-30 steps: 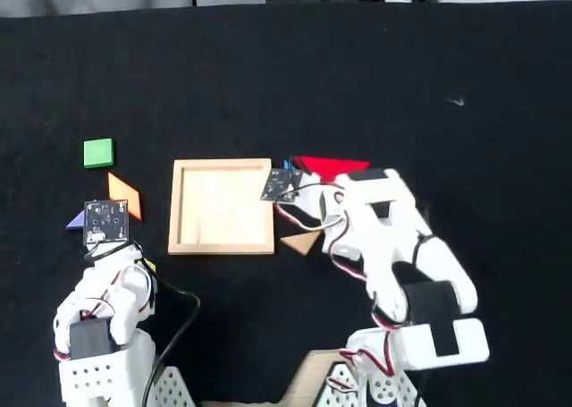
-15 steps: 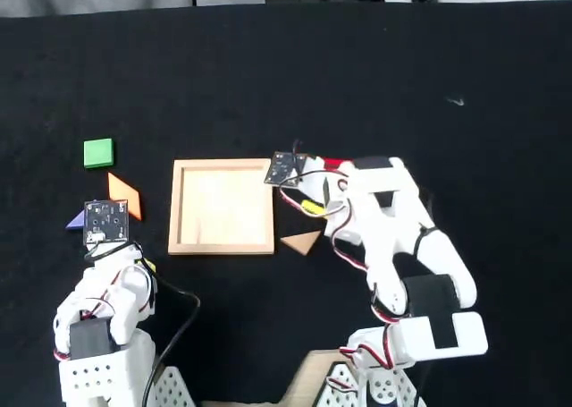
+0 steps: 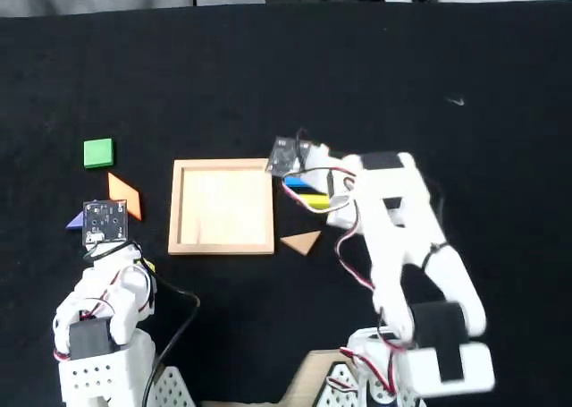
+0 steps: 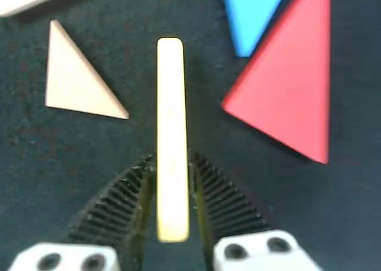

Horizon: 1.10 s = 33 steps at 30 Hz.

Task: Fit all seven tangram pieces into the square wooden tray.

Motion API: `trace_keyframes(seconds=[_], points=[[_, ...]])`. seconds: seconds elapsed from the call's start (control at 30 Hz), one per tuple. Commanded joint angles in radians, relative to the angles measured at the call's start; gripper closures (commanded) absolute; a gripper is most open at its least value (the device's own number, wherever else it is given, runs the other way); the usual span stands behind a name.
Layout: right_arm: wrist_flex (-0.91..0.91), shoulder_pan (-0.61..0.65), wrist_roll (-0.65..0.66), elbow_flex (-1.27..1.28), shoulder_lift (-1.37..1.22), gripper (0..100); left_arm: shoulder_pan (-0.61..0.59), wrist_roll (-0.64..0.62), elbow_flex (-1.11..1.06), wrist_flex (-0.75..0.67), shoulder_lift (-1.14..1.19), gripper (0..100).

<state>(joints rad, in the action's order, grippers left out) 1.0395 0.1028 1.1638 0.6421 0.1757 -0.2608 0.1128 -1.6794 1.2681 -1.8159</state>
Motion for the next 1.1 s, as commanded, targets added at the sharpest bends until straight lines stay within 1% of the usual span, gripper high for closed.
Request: trace_keyframes(seconds=[0.0,0.13,0.2,0.23,0.3,0.4,0.47,0.57,0.7,0.93,1.07], points=[[0.091,0.064,-0.037,-0.108,0.107,98.6,-0.005,0.008,-0.021,0.006,-0.008,91],[0.155,0.219,-0.098,-0.205,0.097,98.8,-0.007,0.008,-0.021,0.006,-0.008,91],[0.166,0.285,-0.13,-0.263,0.051,98.8,-0.013,0.008,-0.021,0.006,-0.008,91],[0.166,0.308,-0.147,-0.295,0.018,98.8,-0.035,0.008,-0.021,0.006,-0.008,91],[0.166,0.341,-0.18,-0.363,-0.065,98.8,-0.114,0.008,-0.021,0.006,-0.008,91],[0.167,0.387,-0.227,-0.461,-0.202,98.8,-0.269,0.003,-0.021,0.006,-0.008,90],[0.167,0.43,-0.25,-0.513,-0.28,98.8,-0.326,0.002,-0.021,0.006,-0.008,90],[0.167,0.491,-0.259,-0.576,-0.387,98.8,-0.323,0.006,-0.021,0.003,-0.008,91],[0.167,0.537,-0.261,-0.651,-0.492,98.8,-0.321,0.006,-0.021,-0.026,-0.008,91],[0.232,0.552,-0.261,-0.782,-0.639,98.5,-0.325,0.002,-0.021,-0.029,-0.008,91],[0.29,0.591,-0.259,-0.826,-0.682,98.5,-0.326,0.002,-0.021,-0.029,-0.008,91]])
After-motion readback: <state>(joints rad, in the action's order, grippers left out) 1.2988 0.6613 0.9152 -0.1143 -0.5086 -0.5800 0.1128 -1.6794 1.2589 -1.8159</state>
